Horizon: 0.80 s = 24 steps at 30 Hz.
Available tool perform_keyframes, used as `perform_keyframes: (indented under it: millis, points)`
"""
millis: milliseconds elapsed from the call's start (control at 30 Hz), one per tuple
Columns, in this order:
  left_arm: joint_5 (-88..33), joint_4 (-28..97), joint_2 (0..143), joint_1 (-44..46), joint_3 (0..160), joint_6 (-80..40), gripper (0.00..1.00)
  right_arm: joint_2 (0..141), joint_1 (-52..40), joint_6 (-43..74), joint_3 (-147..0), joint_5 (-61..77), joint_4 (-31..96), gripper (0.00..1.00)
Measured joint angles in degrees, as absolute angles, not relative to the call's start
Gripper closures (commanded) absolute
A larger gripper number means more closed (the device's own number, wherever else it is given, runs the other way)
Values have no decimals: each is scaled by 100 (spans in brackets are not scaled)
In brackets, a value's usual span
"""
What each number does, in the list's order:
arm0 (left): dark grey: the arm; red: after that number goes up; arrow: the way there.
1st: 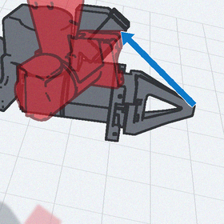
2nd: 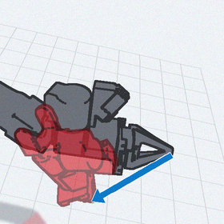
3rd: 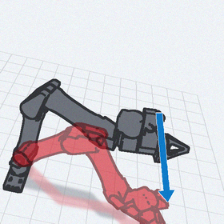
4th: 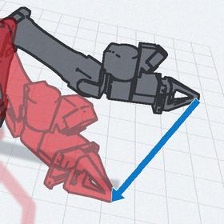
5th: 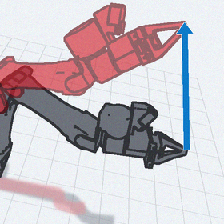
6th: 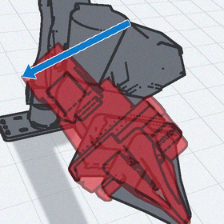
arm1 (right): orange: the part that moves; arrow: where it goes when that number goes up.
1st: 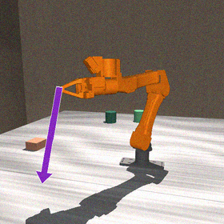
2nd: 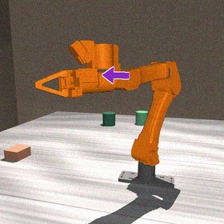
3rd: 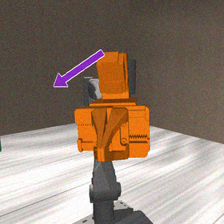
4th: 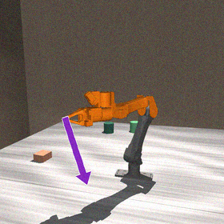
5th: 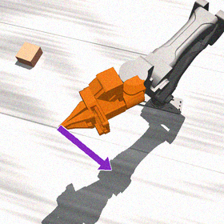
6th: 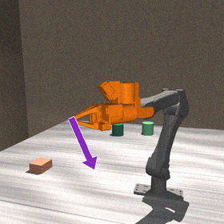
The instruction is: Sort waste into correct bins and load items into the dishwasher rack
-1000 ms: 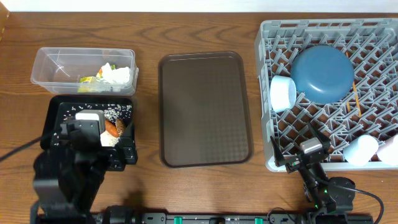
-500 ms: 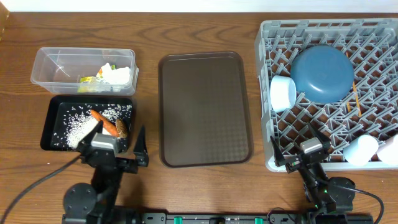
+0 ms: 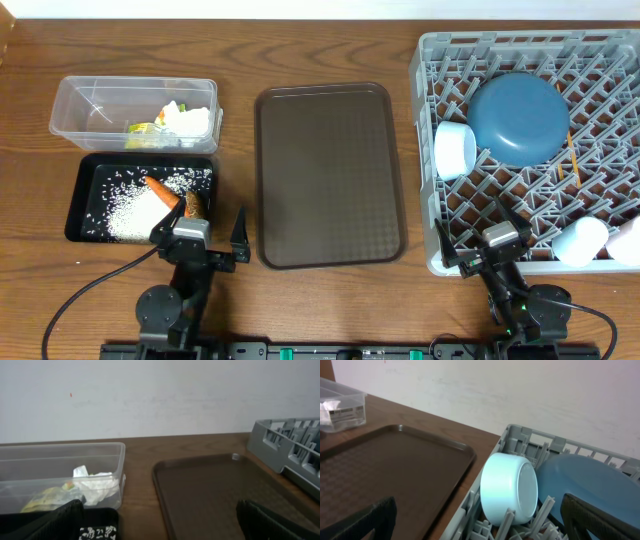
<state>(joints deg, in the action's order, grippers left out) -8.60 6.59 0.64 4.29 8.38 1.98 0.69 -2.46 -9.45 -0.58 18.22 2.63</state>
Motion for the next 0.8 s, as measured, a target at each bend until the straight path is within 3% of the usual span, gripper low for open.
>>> perform_keyframes:
  millis: [233,800]
  points:
    - [-812,43,58,429,148,198,2,69,-246,-945,-56,1824,263,1]
    - [-685,108,62,429,99,198,2,67,-246,-945,-56,1824,257,1]
